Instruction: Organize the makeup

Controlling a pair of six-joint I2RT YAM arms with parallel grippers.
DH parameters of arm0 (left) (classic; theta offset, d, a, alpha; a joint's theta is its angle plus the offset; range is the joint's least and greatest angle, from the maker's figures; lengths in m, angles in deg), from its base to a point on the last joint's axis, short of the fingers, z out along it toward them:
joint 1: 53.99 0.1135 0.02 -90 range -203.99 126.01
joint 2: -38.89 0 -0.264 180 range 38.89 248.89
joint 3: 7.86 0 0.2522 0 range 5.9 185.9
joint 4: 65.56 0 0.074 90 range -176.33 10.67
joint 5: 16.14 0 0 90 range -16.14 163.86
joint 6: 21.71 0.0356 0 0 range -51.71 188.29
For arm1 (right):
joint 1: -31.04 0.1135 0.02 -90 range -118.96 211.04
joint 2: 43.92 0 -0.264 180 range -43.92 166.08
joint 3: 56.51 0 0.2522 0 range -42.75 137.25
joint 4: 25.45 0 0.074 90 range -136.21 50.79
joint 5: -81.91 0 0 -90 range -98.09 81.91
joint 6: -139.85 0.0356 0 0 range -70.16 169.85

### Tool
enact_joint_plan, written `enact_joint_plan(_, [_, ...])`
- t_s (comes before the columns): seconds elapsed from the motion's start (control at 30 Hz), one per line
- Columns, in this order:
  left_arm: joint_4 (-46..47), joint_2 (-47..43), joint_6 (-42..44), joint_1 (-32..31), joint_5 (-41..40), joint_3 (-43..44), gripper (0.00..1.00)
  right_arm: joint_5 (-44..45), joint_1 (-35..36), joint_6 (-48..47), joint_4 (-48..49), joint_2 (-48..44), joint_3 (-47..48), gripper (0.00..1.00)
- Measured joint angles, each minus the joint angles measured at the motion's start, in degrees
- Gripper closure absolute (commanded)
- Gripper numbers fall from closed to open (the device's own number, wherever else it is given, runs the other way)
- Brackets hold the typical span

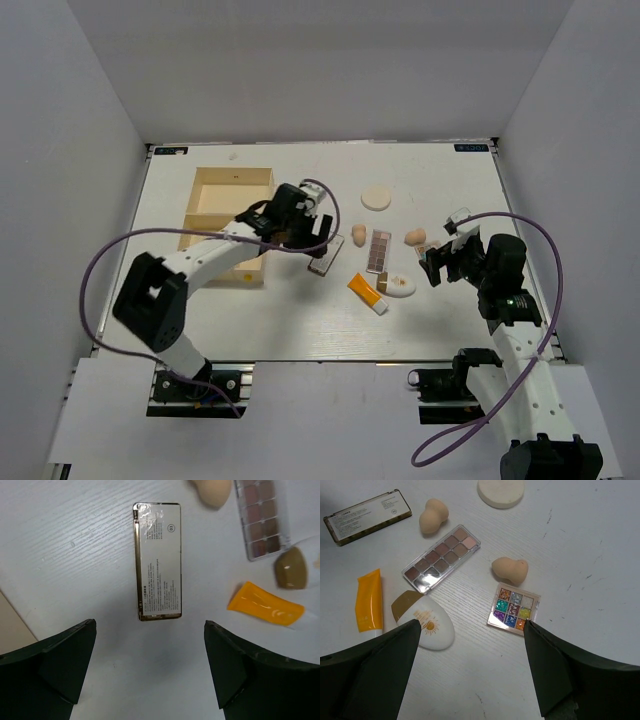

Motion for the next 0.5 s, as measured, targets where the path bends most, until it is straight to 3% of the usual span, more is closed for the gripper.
enact_joint_plan(0.2, [-5.92,13.55,1.40,-6.21,-13.51,9.60,0.02,0.24,0.09,0.02,-0.22,-0.02,0.28,0.11])
enact_joint_plan(0.5, [-10.69,23.08,2.54,-8.61,-19.67,17.07,0.02,0.66,0.20,0.04,-0.63,-0.20,0.33,0.11])
